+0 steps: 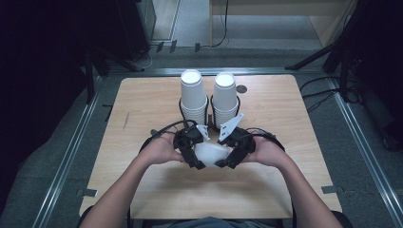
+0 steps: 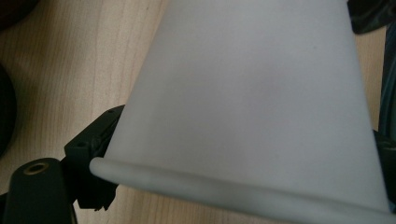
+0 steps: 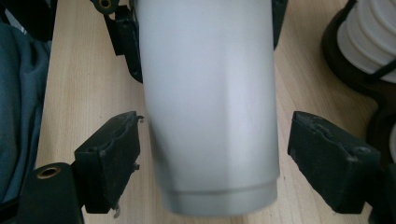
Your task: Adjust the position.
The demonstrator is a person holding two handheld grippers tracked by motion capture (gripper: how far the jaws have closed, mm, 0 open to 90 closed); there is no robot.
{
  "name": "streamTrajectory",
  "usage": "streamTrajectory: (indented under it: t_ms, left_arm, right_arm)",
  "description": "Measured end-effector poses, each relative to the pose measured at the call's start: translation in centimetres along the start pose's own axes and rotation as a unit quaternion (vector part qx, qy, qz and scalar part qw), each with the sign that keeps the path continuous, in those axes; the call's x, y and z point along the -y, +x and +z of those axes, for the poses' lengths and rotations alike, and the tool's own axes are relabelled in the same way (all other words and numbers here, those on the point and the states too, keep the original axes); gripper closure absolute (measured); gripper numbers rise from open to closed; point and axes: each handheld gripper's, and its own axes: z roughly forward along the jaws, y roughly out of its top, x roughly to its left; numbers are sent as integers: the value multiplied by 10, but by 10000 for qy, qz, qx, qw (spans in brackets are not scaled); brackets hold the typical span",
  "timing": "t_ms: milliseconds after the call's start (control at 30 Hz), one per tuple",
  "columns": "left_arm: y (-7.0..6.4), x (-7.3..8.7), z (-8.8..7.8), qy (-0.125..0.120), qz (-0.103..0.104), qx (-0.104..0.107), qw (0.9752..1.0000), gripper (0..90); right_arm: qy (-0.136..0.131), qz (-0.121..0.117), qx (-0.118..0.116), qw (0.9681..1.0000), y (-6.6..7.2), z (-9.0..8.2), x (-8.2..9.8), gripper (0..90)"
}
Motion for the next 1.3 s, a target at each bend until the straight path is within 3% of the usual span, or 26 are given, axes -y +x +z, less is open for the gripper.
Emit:
streamTrajectory:
  t_ms: [167,467,700,767,867,1100,1300]
  left_arm:
    - [-2,-2,0,-5,-24,13,10000,105]
    - [-5,-4,1,-60,45,91,9999,101]
    - [-4,-2,1,-141,59,141,9998,86]
    - [-6,-1,0,-276,128,-20,9995,73]
    - [-4,-1,-2,-380,25,17,9993,0]
    - [-1,5,-12,-869,-22,-47,9962,0]
    - [0,11,-18,-1052,-2,1,9945,0]
  right_arm:
    - [61,-217,9,9997,2,9,-4,171]
    - [213,-242,-56,9995,6,19,-7,197]
    - [140,-353,-30,9993,6,17,-6,206]
    - [137,-326,14,9994,7,16,-6,204]
    - [106,-324,39,9994,7,14,-6,204]
    - [-3,-245,73,9997,4,8,-2,201]
    - [-316,-138,53,9994,-1,-1,3,199]
